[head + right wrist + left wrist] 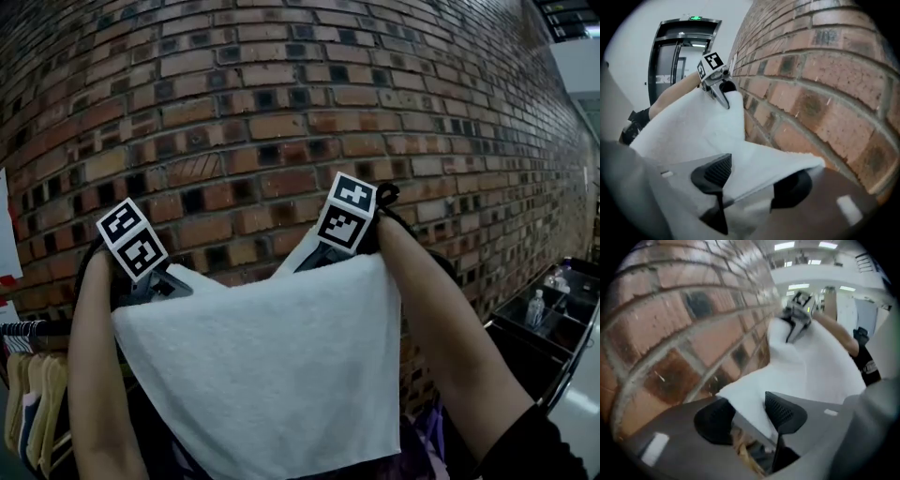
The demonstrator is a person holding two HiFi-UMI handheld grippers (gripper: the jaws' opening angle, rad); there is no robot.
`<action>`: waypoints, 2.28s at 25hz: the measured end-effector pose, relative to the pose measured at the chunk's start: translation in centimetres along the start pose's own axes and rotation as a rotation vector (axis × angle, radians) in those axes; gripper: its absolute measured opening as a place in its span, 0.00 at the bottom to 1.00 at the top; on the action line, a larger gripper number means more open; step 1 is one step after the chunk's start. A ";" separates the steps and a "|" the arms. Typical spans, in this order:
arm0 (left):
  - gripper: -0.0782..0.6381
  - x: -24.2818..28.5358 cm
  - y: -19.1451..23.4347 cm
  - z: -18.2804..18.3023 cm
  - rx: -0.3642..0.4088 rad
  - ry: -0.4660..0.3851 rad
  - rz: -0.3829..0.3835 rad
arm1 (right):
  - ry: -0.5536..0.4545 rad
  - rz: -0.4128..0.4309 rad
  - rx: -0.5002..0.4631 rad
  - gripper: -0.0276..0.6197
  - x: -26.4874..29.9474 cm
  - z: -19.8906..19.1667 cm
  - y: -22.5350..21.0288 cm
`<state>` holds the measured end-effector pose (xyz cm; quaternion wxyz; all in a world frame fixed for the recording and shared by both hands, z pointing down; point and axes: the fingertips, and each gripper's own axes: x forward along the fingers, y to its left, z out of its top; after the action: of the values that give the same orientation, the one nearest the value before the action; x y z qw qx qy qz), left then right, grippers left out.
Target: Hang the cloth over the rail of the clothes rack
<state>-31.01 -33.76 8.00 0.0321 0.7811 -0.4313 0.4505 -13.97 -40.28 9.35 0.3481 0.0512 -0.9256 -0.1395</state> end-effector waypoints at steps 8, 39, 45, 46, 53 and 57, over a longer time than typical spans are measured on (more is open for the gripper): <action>0.42 3.4 -2.7 -2.7 0.095 0.205 -0.097 | -0.009 -0.040 -0.059 0.44 -0.2 0.7 -0.2; 0.12 -21.7 -5.4 16.4 0.583 -1.152 0.945 | -0.906 -0.943 -0.372 0.05 -20.9 14.5 -0.1; 0.12 -25.9 -14.2 18.4 0.718 -1.367 1.015 | -1.117 -0.974 -0.507 0.05 -24.7 17.5 7.6; 0.12 -25.2 -14.8 18.7 0.746 -1.350 1.024 | -1.093 -0.980 -0.526 0.05 -24.2 17.6 7.8; 0.12 -21.5 -20.2 18.4 0.823 -1.390 0.914 | -1.154 -0.944 -0.548 0.05 -20.7 17.7 11.1; 0.12 -22.4 -23.8 16.8 0.710 -1.550 0.825 | -1.317 -0.891 -0.534 0.05 -21.1 17.6 16.5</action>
<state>-7.90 -11.78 -10.29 -0.6644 0.6130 -0.4124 -0.1129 -9.62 -16.57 -11.76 -0.3508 0.2361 -0.7687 -0.4799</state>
